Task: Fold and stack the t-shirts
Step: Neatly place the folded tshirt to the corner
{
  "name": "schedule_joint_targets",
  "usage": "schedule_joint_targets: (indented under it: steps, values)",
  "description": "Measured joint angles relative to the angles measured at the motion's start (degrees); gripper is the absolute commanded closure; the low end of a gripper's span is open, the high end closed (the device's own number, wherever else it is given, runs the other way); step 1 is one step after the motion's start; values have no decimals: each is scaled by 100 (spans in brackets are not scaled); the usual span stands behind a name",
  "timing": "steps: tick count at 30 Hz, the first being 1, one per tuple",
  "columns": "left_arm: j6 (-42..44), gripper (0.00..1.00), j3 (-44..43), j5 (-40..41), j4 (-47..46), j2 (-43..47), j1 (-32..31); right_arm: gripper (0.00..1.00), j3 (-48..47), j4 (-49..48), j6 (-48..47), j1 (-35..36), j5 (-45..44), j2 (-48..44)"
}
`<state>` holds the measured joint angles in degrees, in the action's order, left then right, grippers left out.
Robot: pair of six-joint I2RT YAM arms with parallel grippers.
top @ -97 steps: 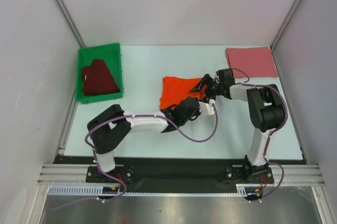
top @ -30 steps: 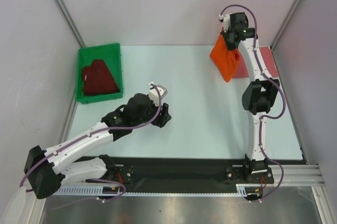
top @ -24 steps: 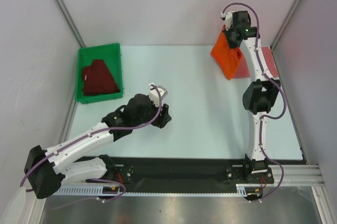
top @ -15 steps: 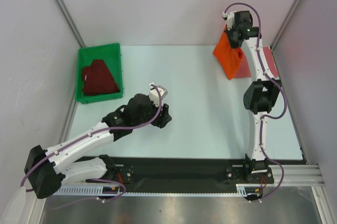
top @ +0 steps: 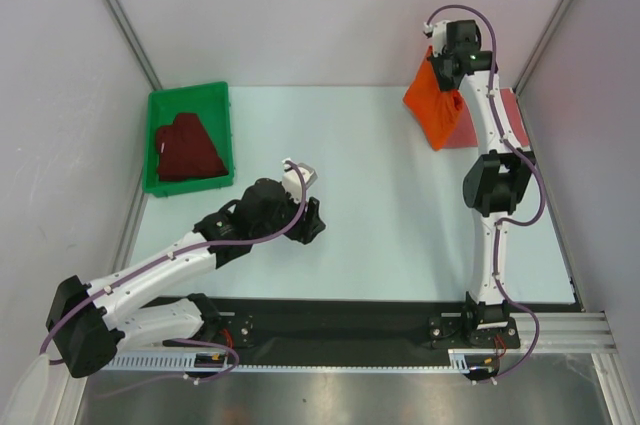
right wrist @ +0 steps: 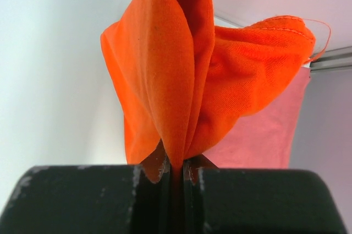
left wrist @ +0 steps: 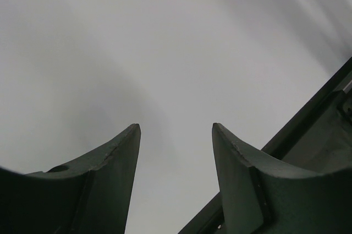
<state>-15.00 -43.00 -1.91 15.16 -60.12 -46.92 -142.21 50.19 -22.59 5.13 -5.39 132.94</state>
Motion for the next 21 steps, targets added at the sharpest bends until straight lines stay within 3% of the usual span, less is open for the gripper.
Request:
schedule_joint_targets:
  steps: [21]
  values:
    - [7,40,28,-22,522,15,24,100,0,-133,-22,-374,52,9]
